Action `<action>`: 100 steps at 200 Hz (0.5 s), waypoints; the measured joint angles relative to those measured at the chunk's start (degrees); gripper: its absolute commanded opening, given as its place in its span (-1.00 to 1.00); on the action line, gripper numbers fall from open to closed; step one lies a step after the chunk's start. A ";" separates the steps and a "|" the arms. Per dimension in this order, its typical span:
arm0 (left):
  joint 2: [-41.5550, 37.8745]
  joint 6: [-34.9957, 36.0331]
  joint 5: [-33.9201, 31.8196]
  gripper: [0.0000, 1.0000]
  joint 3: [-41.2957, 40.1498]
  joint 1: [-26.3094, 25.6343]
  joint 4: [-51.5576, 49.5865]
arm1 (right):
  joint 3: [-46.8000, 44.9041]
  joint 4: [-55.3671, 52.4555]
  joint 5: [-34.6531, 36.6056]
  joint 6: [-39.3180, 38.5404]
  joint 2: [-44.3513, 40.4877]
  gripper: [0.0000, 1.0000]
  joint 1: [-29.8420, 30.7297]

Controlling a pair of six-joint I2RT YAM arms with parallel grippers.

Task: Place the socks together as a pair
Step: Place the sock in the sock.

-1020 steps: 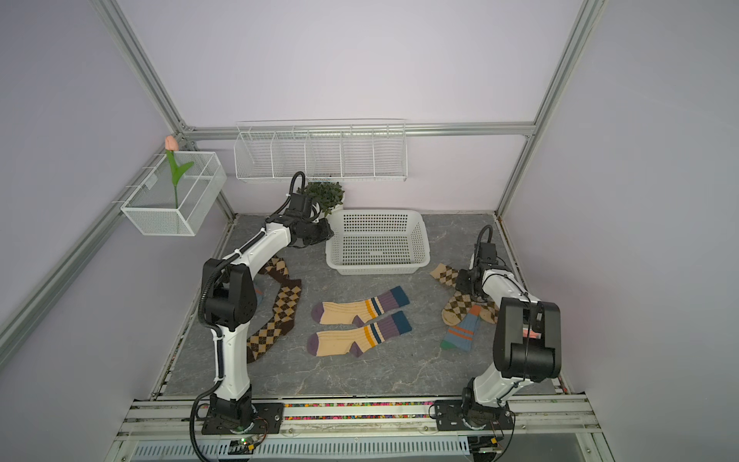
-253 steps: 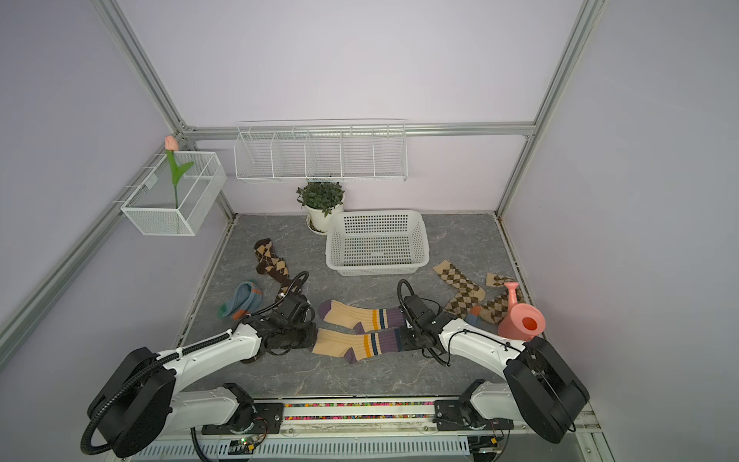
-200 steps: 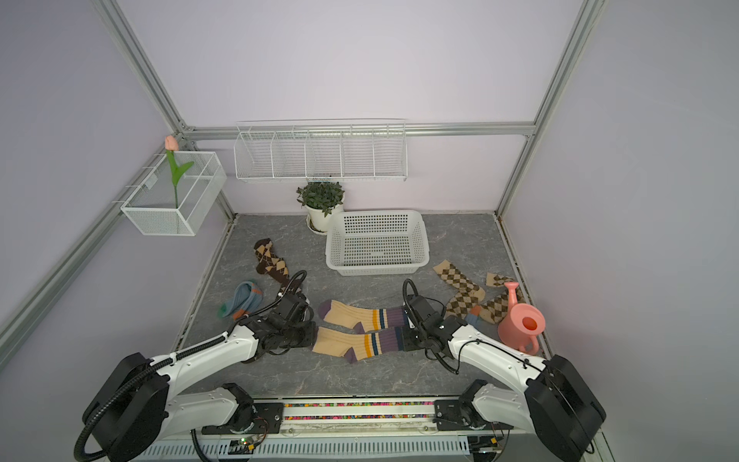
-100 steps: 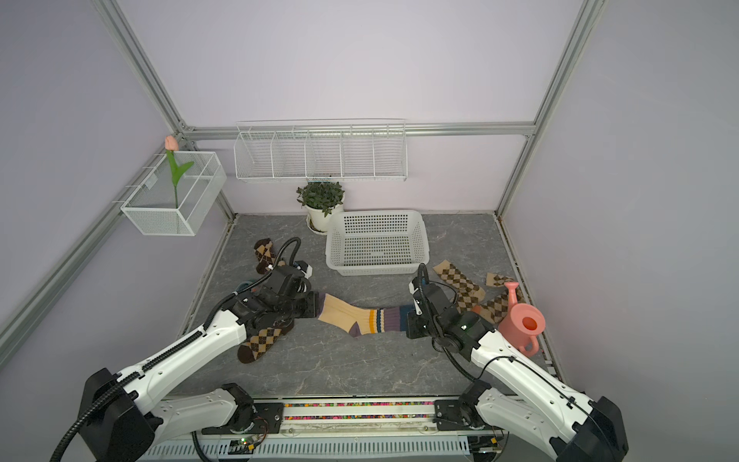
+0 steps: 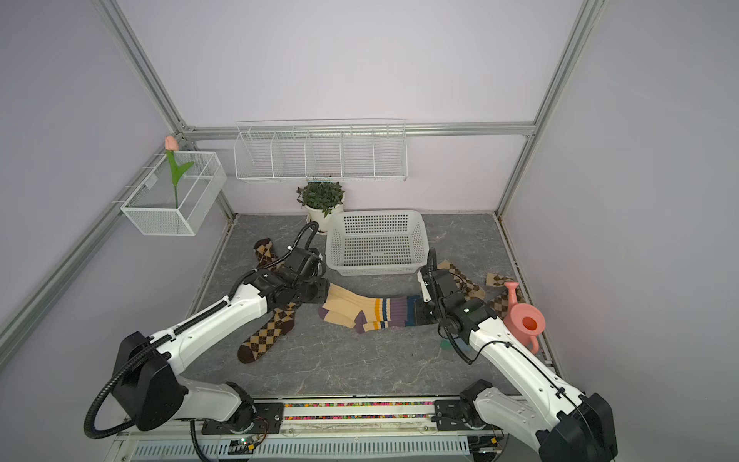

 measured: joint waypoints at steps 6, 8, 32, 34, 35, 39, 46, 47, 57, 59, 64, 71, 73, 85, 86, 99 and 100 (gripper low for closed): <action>0.31 0.07 0.02 -1.00 0.09 0.00 -0.24 | 0.09 0.07 -0.26 -0.24 0.66 -0.86 -0.11; 0.42 0.20 0.00 -1.00 0.11 0.02 -0.31 | 0.13 0.11 -0.50 -0.26 0.94 -0.87 -0.17; 1.55 0.63 0.04 -1.00 0.85 0.07 -0.79 | 0.57 0.85 -1.51 -1.31 3.93 -0.86 -1.09; 1.70 0.63 0.04 -1.00 0.90 0.07 -0.76 | 0.57 0.94 -1.55 -1.33 4.15 -0.86 -1.14; 1.75 0.66 0.04 -1.00 0.92 0.07 -0.76 | 0.57 1.01 -1.60 -1.36 4.35 -0.86 -1.18; 1.97 0.66 0.09 -1.00 1.01 0.07 -0.76 | 0.57 1.20 -1.70 -1.53 4.79 -0.86 -1.33; 2.40 0.66 0.22 -1.00 1.03 0.07 -0.68 | 0.59 1.49 -1.92 -1.70 5.64 -0.86 -1.53; 2.47 0.66 0.22 -1.00 1.03 0.07 -0.66 | 0.59 1.53 -1.92 -1.73 5.86 -0.86 -1.57; 3.19 0.66 0.50 -1.00 1.03 0.07 -0.59 | 0.59 1.77 -2.27 -2.08 6.97 -0.86 -1.88; 3.34 0.66 0.59 -1.00 1.03 0.07 -0.57 | 0.59 1.86 -2.32 -2.16 7.21 -0.86 -1.90; 3.72 0.66 0.72 -1.00 1.03 0.11 -0.46 | 0.59 1.97 -2.38 -2.32 7.74 -0.87 -2.03; 4.31 0.66 1.03 -1.00 1.03 0.11 -0.24 | 0.59 2.16 -2.54 -2.54 8.31 -0.86 -2.21; 4.48 0.66 1.11 -1.00 1.03 0.11 -0.17 | 0.59 2.23 -2.54 -2.60 8.48 -0.87 -2.27; 5.49 0.66 1.66 -1.00 1.03 0.11 0.13 | 0.59 2.58 -2.73 -2.93 9.25 -0.87 -2.71; 5.55 0.66 1.68 -1.00 1.03 0.11 0.17 | 0.59 2.62 -2.75 -2.97 9.29 -0.87 -2.73; 6.67 0.68 2.01 -1.00 1.03 0.11 0.50 | 0.59 2.95 -2.97 -3.30 9.99 -0.87 -3.32; 6.71 0.68 2.01 -1.00 1.03 0.11 0.52 | 0.59 2.97 -2.97 -3.32 10.05 -0.86 -3.37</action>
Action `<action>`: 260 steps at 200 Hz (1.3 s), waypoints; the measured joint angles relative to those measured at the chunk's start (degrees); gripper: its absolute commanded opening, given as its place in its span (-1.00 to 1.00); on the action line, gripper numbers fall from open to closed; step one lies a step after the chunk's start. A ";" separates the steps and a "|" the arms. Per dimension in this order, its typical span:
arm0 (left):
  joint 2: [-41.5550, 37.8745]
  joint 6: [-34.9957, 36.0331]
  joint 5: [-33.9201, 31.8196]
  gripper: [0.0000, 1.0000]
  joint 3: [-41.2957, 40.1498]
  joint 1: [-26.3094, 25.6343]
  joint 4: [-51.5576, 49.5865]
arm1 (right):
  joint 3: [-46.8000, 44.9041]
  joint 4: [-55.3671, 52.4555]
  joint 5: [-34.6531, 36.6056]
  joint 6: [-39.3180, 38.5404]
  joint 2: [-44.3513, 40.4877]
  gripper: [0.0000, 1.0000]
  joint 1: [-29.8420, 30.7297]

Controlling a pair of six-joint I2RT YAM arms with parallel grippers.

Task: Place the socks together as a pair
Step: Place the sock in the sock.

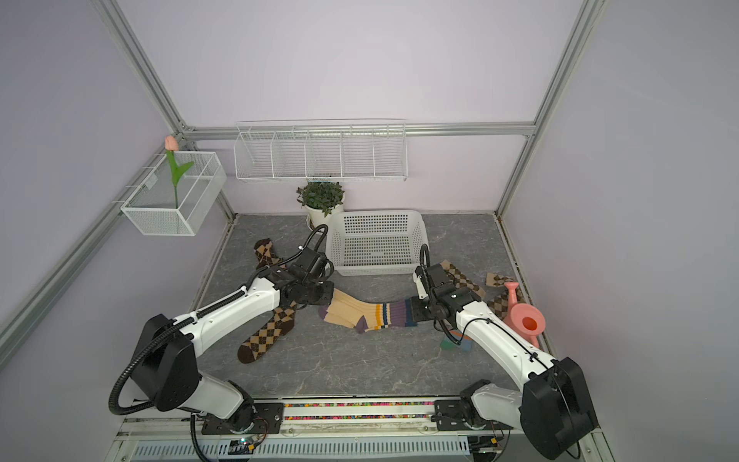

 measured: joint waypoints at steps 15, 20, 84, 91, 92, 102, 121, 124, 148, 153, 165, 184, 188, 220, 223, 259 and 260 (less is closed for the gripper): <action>0.92 0.07 0.17 -1.00 0.00 0.00 0.11 | 0.00 0.09 -0.26 -0.59 0.81 -0.86 -0.72; 1.05 0.11 0.20 -1.00 0.00 0.00 0.13 | 0.00 0.09 -0.31 -0.79 1.07 -0.87 -0.87; -0.37 0.37 0.92 -1.00 0.00 0.00 -0.72 | 0.00 0.02 -2.19 -1.66 1.46 -0.86 -1.60; -0.72 0.39 1.01 -1.00 0.00 0.00 -0.90 | 0.00 0.02 -2.45 -1.66 1.46 -0.86 -1.60; -0.74 0.39 1.01 -1.00 0.00 0.00 -0.92 | 0.00 0.02 -2.47 -1.66 1.46 -0.86 -1.60; -1.16 0.39 1.03 -1.00 0.00 0.00 -1.14 | 0.00 0.02 -2.78 -1.68 1.46 -0.87 -1.60; -1.81 0.39 1.03 -1.00 0.00 0.00 -1.55 | 0.00 0.02 -2.99 -1.84 1.46 -0.86 -1.60; -1.92 0.39 1.03 -1.00 0.00 0.00 -1.60 | 0.00 0.02 -3.02 -1.84 1.46 -0.86 -1.60; -2.40 0.39 1.03 -1.00 0.00 0.00 -1.60 | 0.00 0.02 -3.19 -1.90 1.49 -0.87 -1.60; -2.38 0.39 1.03 -1.00 0.00 0.00 -1.57 | 0.00 0.04 -3.21 -1.95 1.53 -0.86 -1.60; -2.14 0.39 1.07 -1.00 0.00 0.00 -1.55 | 0.00 0.11 -3.21 -2.03 1.86 -0.86 -1.60; -1.42 0.42 1.07 -1.00 0.00 0.00 -1.36 | -0.02 0.44 -3.21 -2.05 3.08 -0.86 -1.60; -1.16 0.42 1.07 -1.00 0.00 0.00 -1.29 | -0.02 0.48 -3.19 -2.08 3.45 -0.86 -1.60; 1.77 0.83 1.03 -1.00 0.00 0.35 -0.83 | -0.07 1.73 -3.17 -2.23 6.36 -0.86 -2.01; 2.08 0.90 1.01 -1.00 0.00 0.39 -0.74 | -0.09 1.90 -3.15 -2.27 6.62 -0.86 -2.08; 6.03 1.40 0.07 -1.00 0.00 0.72 -0.44 | -0.42 3.78 -2.80 -2.45 9.25 -0.86 -2.29; 6.10 1.40 0.04 -1.00 0.00 0.72 -0.44 | -0.42 3.87 -2.78 -2.45 9.29 -0.86 -2.29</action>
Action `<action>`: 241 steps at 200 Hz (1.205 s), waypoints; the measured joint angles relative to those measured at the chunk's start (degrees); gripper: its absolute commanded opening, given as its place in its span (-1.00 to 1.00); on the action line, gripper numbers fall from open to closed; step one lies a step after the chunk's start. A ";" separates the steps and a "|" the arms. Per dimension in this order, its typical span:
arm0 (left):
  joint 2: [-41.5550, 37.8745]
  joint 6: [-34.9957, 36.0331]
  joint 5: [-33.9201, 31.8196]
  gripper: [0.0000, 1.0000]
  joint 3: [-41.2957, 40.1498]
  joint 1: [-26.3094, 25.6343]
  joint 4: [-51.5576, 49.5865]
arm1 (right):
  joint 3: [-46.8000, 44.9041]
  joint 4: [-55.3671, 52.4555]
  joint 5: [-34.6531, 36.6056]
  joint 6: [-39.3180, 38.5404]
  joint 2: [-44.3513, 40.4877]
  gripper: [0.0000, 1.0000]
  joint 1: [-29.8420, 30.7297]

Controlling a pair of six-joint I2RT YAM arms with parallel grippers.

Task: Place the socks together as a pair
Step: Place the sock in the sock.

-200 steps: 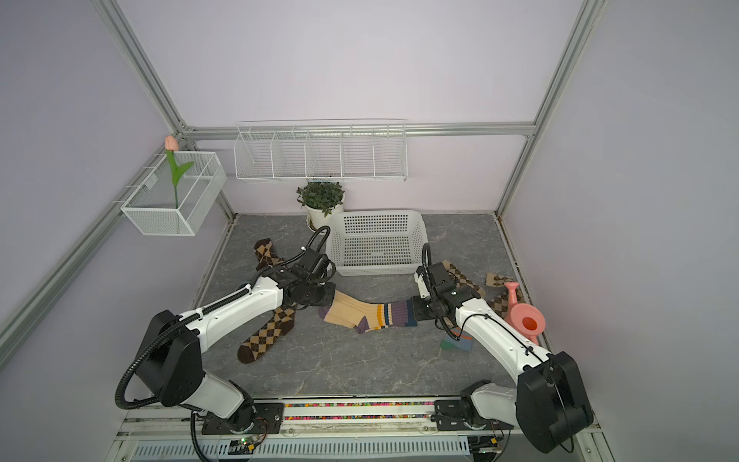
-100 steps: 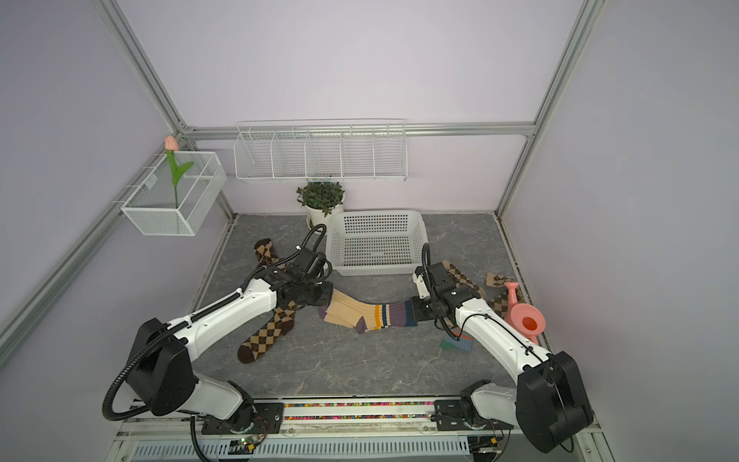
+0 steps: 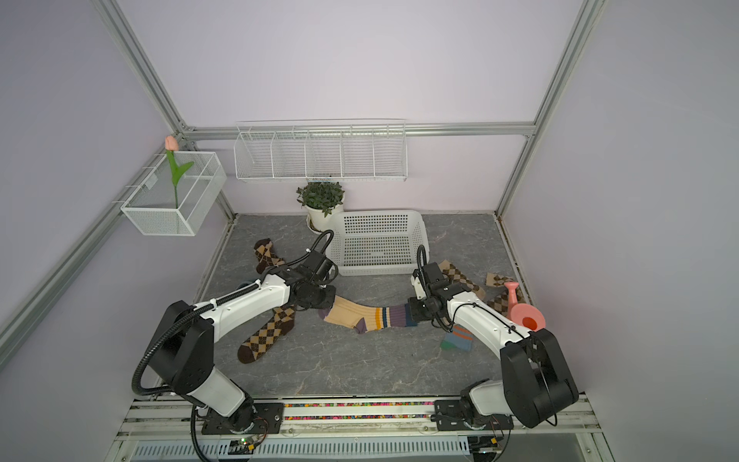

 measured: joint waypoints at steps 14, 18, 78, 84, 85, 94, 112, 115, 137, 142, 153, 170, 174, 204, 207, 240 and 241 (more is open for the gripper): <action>1.09 0.09 -0.63 -1.00 0.00 0.02 0.11 | -0.09 0.61 0.07 -0.02 0.63 -0.86 -0.07; 1.36 0.15 -0.81 -1.00 0.00 0.02 0.20 | -0.11 0.85 0.09 -0.02 0.85 -0.86 -0.07; 4.55 1.55 -3.08 -1.00 0.07 0.04 1.07 | -0.28 3.10 0.04 0.02 4.15 -0.83 -0.33; 4.74 1.55 -3.21 -1.00 0.09 0.04 1.07 | -0.28 3.30 0.02 0.02 4.35 -0.82 -0.33; 4.81 1.57 -3.23 -1.00 0.09 0.04 1.05 | -0.28 3.32 0.02 0.02 4.42 -0.82 -0.33; 5.09 1.60 -3.43 -1.00 0.13 0.04 1.03 | -0.28 3.61 0.02 0.02 4.81 -0.79 -0.33; 5.79 1.84 -3.58 -0.84 0.55 0.04 1.05 | -0.28 4.09 0.00 0.17 5.73 -0.64 -0.33; 5.88 1.97 -3.58 -0.79 0.59 0.04 1.03 | -0.28 4.13 0.02 0.15 5.88 -0.62 -0.33; 5.99 2.43 -3.63 -0.35 0.61 0.04 1.05 | -0.31 4.55 0.02 0.35 6.91 -0.50 -0.33; 5.99 2.73 -3.58 -0.30 0.61 0.04 0.90 | -0.33 4.61 0.00 0.39 6.97 -0.48 -0.33; 5.99 3.15 -3.58 -0.22 0.61 0.04 0.79 | -0.33 4.68 0.02 0.52 6.97 -0.45 -0.33; 5.99 3.15 -3.87 -0.16 0.61 0.04 0.57 | -0.33 4.68 0.02 0.46 6.91 -0.40 -0.33; 5.99 3.23 -4.00 -0.15 0.61 0.04 0.55 | -0.33 4.68 0.04 0.48 6.78 -0.39 -0.33; 5.95 3.21 -5.51 -0.15 0.61 0.04 0.17 | -0.48 4.42 0.46 0.42 3.67 -0.36 -0.33; 5.86 3.19 -5.77 -0.14 0.61 0.04 0.11 | -0.50 4.37 0.59 0.42 3.28 -0.36 -0.33; 4.66 3.19 -6.54 -0.12 0.63 0.22 -0.50 | -0.83 4.13 1.55 0.46 -2.40 -0.29 -0.33; 4.63 3.17 -6.54 -0.12 0.63 0.22 -0.52 | -0.85 4.13 1.57 0.48 -2.49 -0.29 -0.33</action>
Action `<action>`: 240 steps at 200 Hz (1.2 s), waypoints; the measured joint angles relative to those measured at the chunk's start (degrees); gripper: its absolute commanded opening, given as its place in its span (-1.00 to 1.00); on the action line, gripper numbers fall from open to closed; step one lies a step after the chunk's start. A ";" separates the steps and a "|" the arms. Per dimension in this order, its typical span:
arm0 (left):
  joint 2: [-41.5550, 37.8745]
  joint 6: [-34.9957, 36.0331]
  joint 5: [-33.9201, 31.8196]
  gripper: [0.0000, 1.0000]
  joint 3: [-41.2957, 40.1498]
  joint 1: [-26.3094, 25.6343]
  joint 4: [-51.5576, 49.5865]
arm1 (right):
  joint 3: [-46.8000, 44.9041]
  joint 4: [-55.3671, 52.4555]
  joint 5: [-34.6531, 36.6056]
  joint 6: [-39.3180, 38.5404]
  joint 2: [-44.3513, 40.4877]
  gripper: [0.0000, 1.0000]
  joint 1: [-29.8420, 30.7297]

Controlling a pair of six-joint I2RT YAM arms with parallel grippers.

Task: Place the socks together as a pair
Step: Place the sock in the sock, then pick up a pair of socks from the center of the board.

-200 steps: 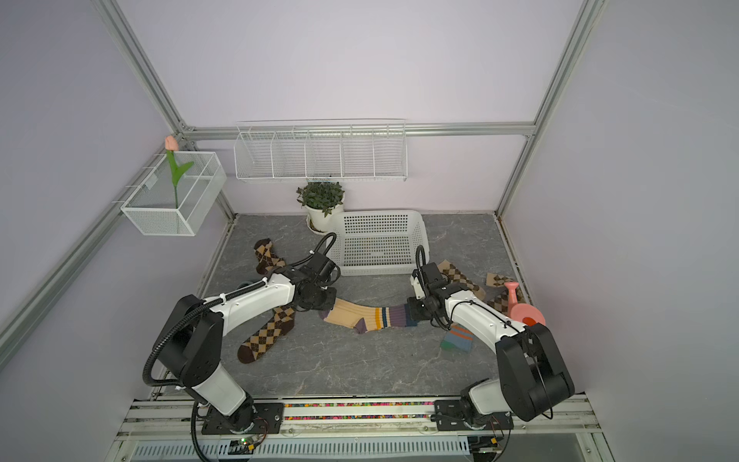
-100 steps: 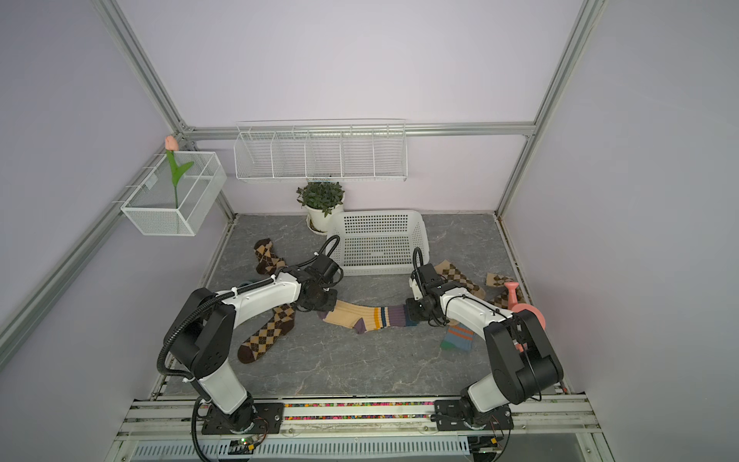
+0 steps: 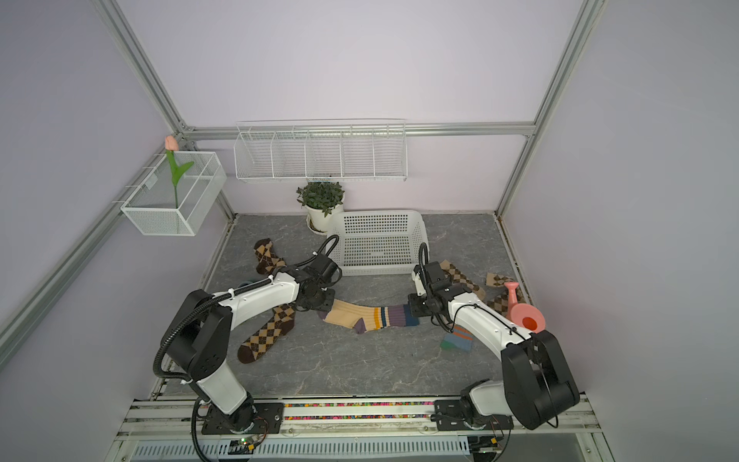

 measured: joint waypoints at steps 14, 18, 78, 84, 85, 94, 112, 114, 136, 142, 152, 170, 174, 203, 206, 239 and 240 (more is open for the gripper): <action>-0.11 -0.02 0.15 -0.11 0.11 0.09 -0.17 | -0.39 0.00 0.17 -0.04 -1.25 -0.26 0.00; -0.11 -0.13 0.22 -0.11 0.11 0.09 -0.22 | -0.48 0.00 0.24 -0.04 -1.33 -0.26 0.00; -0.31 -0.42 1.29 -0.07 -0.63 0.85 -0.35 | -1.84 0.52 0.37 0.00 0.39 -0.24 -0.11; -0.31 -0.44 1.53 -0.07 -0.96 1.07 -0.37 | -1.90 0.66 0.35 0.00 0.50 -0.24 -0.11; -0.31 -0.42 1.55 -0.07 -1.01 1.09 -0.35 | -1.90 0.68 0.35 0.00 0.50 -0.24 -0.11; -0.31 -0.44 1.84 -0.07 -1.55 1.44 -0.26 | -1.95 0.83 0.33 0.00 0.52 -0.24 -0.11; -0.28 -0.57 2.67 -0.06 -2.64 2.10 0.11 | -1.97 1.03 0.33 0.00 0.52 -0.24 -0.11; -0.26 -0.61 2.80 -0.06 -2.73 2.14 0.13 | -1.97 1.03 0.33 0.02 0.52 -0.24 -0.13; -0.22 -0.61 4.33 -0.10 -4.09 3.02 1.22 | -2.10 1.11 0.26 0.00 0.50 -0.24 -0.48; -0.15 -0.66 4.79 -0.10 -4.46 3.30 1.60 | -2.19 1.11 0.22 0.02 0.50 -0.23 -0.61; -0.09 -0.63 5.27 -0.11 -4.90 3.65 2.01 | -2.32 1.14 0.17 0.15 0.50 -0.23 -0.74; -0.09 -0.61 6.47 -0.15 -5.31 4.11 2.62 | -2.60 1.38 0.09 0.52 0.85 -0.21 -1.11; -0.09 -0.63 6.69 -0.17 -5.35 4.13 2.78 | -2.69 1.51 0.07 0.68 1.14 -0.20 -1.20; -0.09 -0.74 8.17 -0.30 -6.01 4.17 4.13 | -4.42 3.19 -1.18 1.70 4.15 -0.11 -2.45; -0.09 -0.76 8.33 -0.32 -6.08 4.17 4.28 | -4.63 3.39 -1.38 1.73 4.50 -0.10 -2.60; -0.09 -0.72 9.44 -0.58 -6.27 4.20 5.05 | -5.44 7.17 -5.68 2.86 7.41 -0.06 -3.21; -0.09 -0.76 9.44 -0.58 -6.27 4.20 5.05 | -5.42 7.32 -5.81 2.95 7.43 -0.06 -3.21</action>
